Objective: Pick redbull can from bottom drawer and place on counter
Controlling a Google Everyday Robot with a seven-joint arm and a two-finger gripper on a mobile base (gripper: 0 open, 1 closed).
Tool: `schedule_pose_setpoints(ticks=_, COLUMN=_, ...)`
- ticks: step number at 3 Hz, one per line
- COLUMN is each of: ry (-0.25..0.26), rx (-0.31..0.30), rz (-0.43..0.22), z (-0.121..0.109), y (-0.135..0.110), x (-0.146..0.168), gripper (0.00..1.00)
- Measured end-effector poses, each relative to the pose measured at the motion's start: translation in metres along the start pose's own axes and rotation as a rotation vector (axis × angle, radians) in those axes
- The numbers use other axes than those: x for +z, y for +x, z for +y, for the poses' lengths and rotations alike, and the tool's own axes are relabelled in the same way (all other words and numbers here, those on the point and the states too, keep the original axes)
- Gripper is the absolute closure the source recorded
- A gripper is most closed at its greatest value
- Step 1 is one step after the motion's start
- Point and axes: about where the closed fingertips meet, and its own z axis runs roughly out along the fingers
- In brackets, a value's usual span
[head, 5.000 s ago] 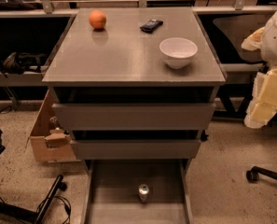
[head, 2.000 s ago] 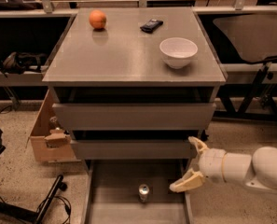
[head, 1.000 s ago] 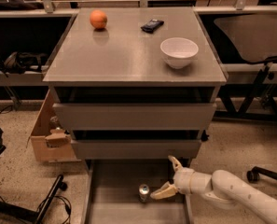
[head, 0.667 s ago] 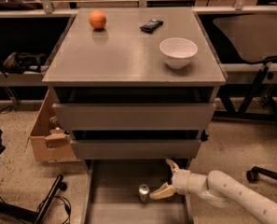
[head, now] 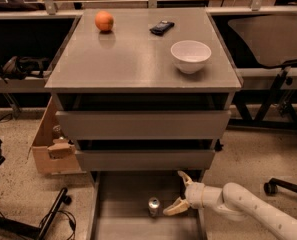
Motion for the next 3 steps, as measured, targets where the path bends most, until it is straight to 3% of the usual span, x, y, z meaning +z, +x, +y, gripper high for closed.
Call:
schedule_pose_setpoints(ticks=2, ry=-0.169, rx=-0.165, rz=-0.050, z=-0.020, y=0.051, x=0.021, gripper=0.00)
schedule_pose_setpoints(ticks=3, ry=-0.222, rx=-0.185, rz=-0.105, z=-0.026, y=0.071, x=0.034, gripper=0.00)
